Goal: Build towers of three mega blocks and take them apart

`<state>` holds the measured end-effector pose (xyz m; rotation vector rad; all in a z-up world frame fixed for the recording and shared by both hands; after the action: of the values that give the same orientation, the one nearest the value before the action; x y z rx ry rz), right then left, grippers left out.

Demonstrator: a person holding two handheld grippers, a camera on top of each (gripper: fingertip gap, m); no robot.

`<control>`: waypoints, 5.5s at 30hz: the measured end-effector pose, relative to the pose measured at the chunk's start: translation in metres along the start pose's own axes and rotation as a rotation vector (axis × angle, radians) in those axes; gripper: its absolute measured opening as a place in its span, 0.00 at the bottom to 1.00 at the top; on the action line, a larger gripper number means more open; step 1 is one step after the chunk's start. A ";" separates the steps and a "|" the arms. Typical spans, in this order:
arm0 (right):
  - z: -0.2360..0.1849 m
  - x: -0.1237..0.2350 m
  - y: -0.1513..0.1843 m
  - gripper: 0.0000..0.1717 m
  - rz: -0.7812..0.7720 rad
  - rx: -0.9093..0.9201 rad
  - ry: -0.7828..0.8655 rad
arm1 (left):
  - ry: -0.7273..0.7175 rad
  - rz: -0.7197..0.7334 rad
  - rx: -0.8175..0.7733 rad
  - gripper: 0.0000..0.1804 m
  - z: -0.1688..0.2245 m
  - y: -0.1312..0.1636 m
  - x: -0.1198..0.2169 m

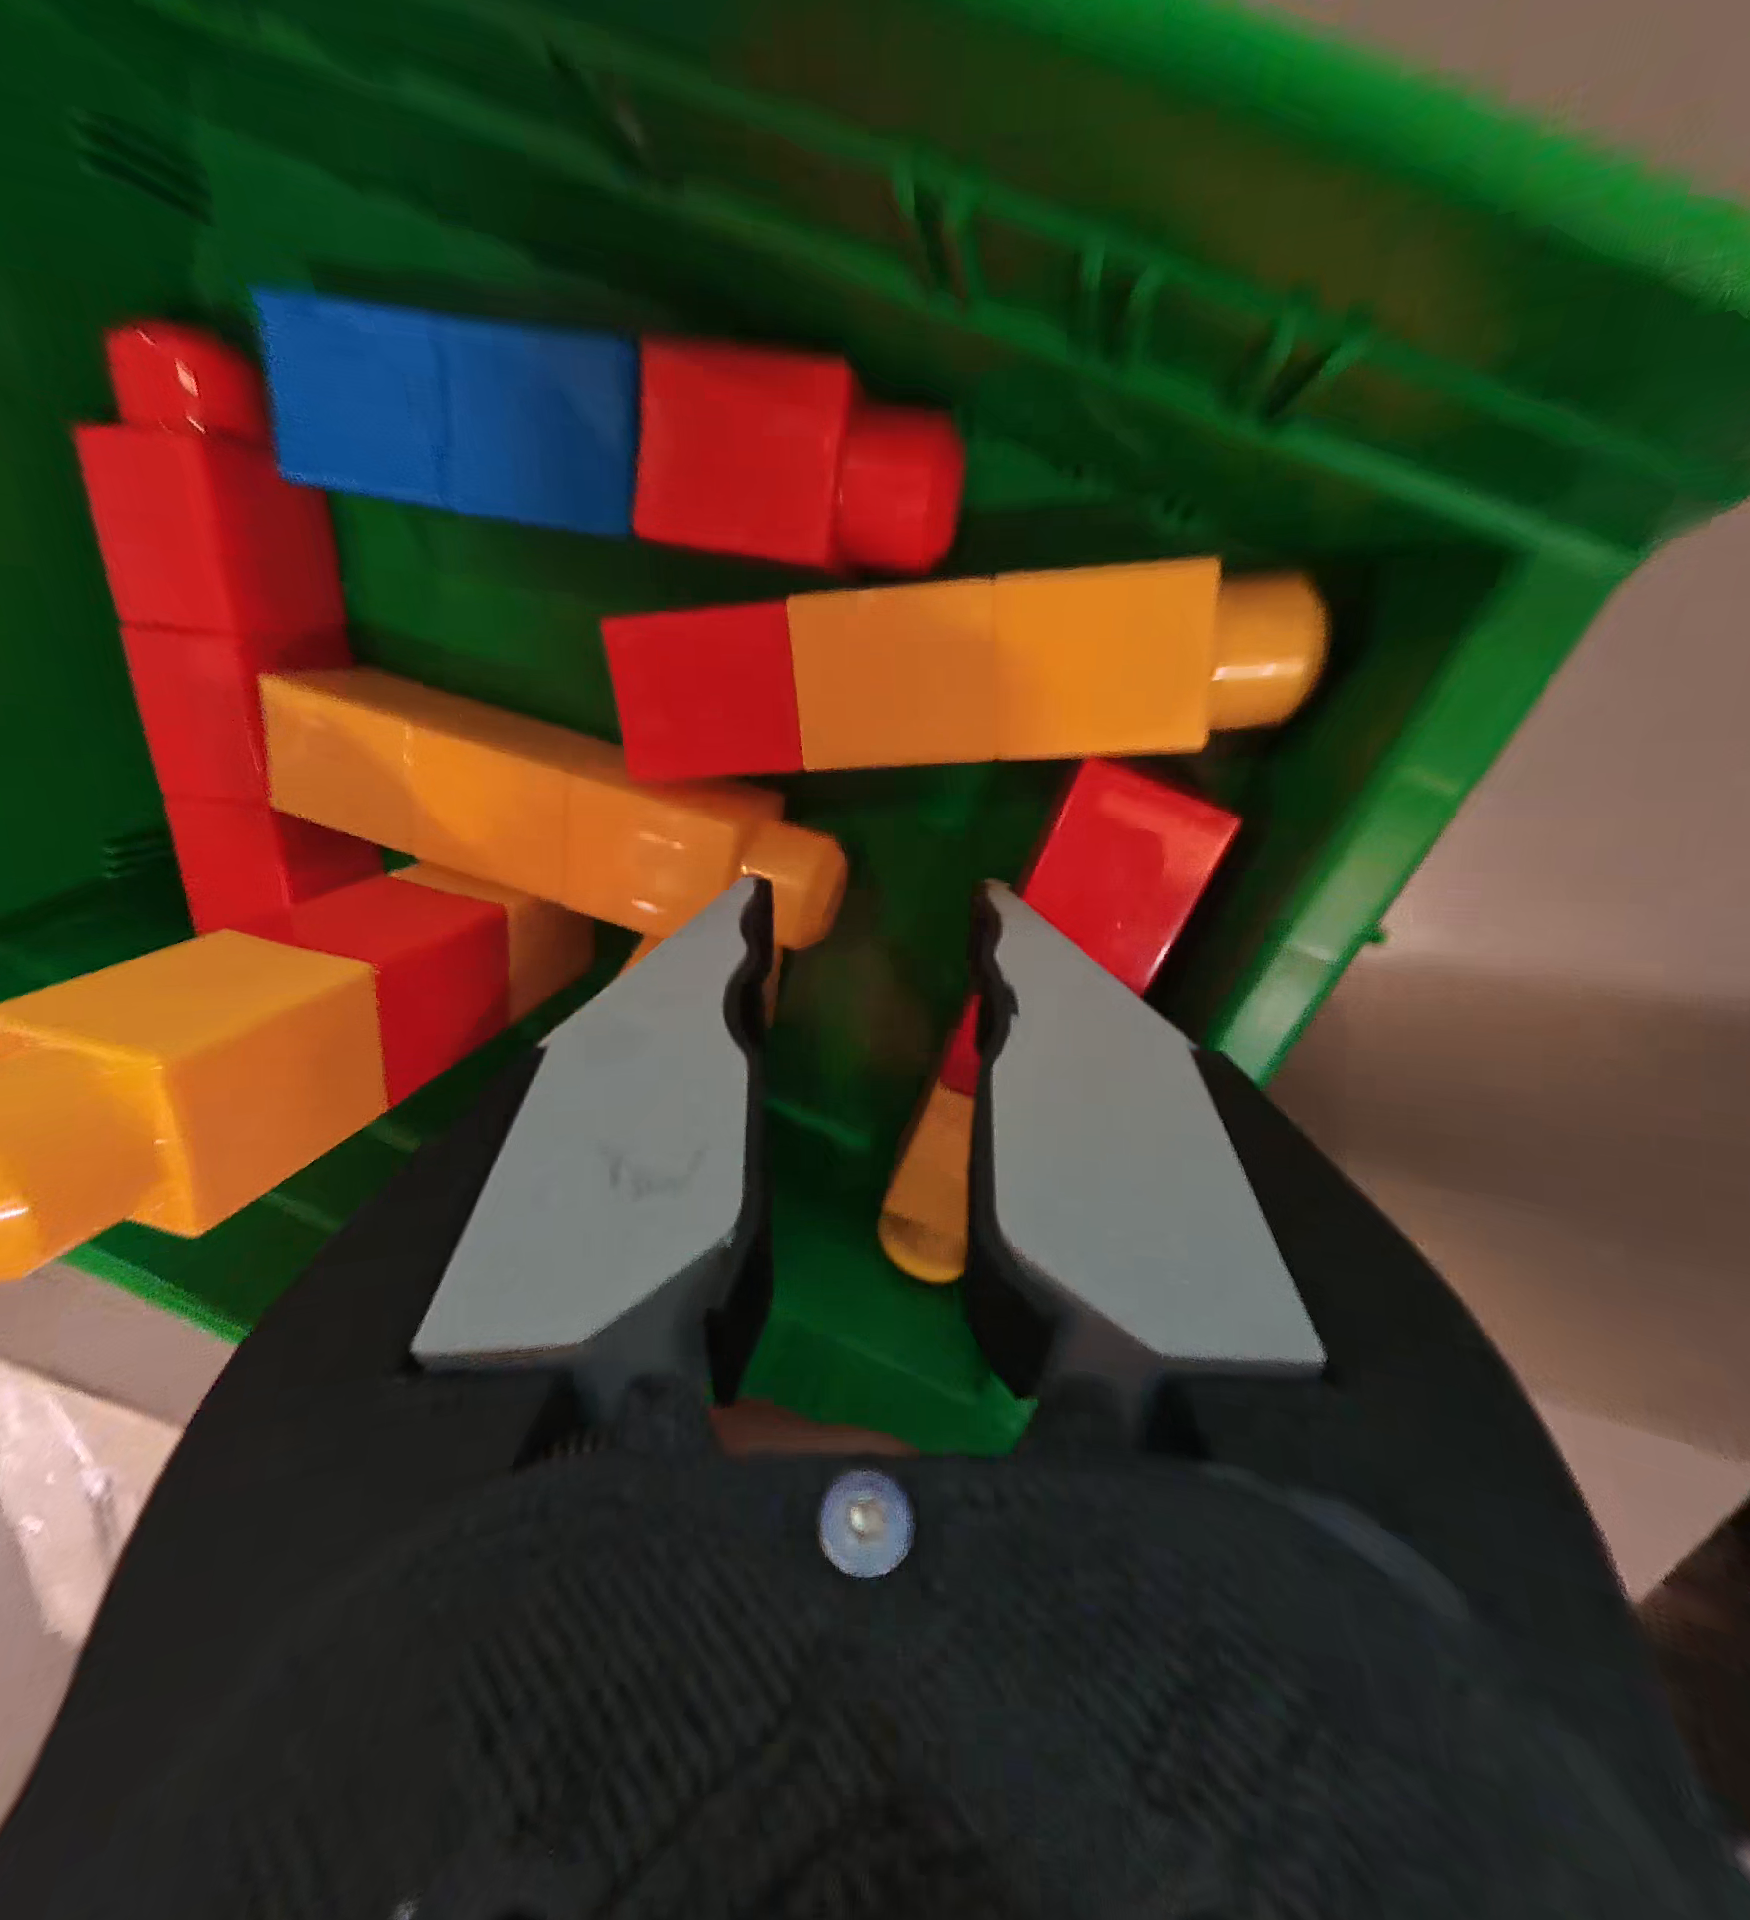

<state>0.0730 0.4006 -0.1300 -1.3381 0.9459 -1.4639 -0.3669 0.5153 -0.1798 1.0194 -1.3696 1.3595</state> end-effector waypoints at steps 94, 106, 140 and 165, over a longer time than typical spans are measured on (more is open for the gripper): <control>-0.100 0.042 -0.024 0.20 0.107 -0.272 -0.992 | 0.334 1.163 -0.020 0.27 0.131 -0.235 -0.035; -0.127 0.054 -0.014 0.21 0.078 -0.071 -1.087 | 0.377 1.077 -0.098 0.19 0.148 -0.237 -0.037; -0.112 0.057 -0.017 0.31 0.110 -0.022 -0.926 | 0.357 1.186 -0.055 0.19 0.135 -0.234 -0.031; -0.128 0.054 -0.014 0.20 0.072 -0.008 -1.023 | 0.354 1.091 -0.118 0.19 0.148 -0.236 -0.038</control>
<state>-0.0555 0.3483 -0.1159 -1.7400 0.3073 -0.5433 -0.1371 0.3551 -0.1561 -0.1607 -1.7557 2.0476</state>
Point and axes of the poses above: each gripper's, where its closed fingertips meet, x back along the fingers, y out of its underside, z = x × y across the jaws, the point moved 7 cm from there along x, back along the fingers, and after that the axes turned 14 degrees about y, right-handed, at the moved point
